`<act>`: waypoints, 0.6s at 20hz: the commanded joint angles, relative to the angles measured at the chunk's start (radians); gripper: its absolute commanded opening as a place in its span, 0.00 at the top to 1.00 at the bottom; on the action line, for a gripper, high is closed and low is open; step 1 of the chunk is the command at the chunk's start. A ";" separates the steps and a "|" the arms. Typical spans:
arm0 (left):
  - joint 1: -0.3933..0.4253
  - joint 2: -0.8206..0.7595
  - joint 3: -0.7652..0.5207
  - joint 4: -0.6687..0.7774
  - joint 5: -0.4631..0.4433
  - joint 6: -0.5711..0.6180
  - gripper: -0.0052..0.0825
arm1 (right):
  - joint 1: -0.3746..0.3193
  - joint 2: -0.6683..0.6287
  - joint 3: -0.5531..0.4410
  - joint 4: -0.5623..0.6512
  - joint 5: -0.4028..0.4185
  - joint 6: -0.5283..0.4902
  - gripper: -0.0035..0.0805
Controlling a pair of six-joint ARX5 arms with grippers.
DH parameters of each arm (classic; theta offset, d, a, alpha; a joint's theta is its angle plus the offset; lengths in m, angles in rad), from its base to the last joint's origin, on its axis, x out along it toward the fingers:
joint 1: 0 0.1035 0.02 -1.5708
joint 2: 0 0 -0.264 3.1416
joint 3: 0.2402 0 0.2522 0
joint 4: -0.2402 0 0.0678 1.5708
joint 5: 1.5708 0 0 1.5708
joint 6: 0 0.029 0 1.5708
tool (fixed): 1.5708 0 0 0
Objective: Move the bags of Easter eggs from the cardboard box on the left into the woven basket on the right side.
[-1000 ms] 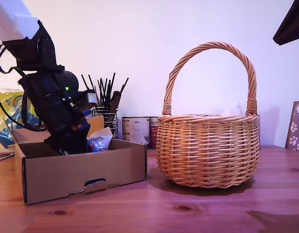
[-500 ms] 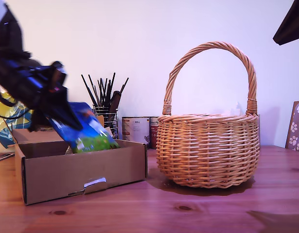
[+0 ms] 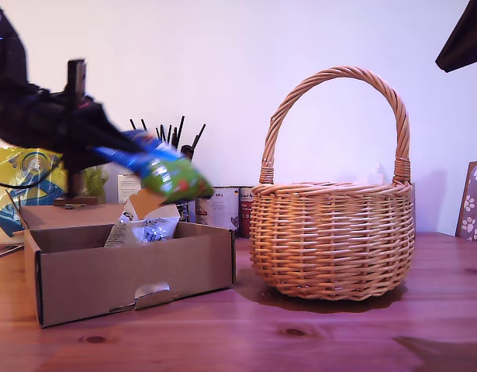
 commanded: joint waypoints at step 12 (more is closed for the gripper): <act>-0.228 -0.001 -0.014 0.277 0.135 -0.166 0.97 | -0.004 0.000 -0.018 -0.013 0.000 0.000 0.96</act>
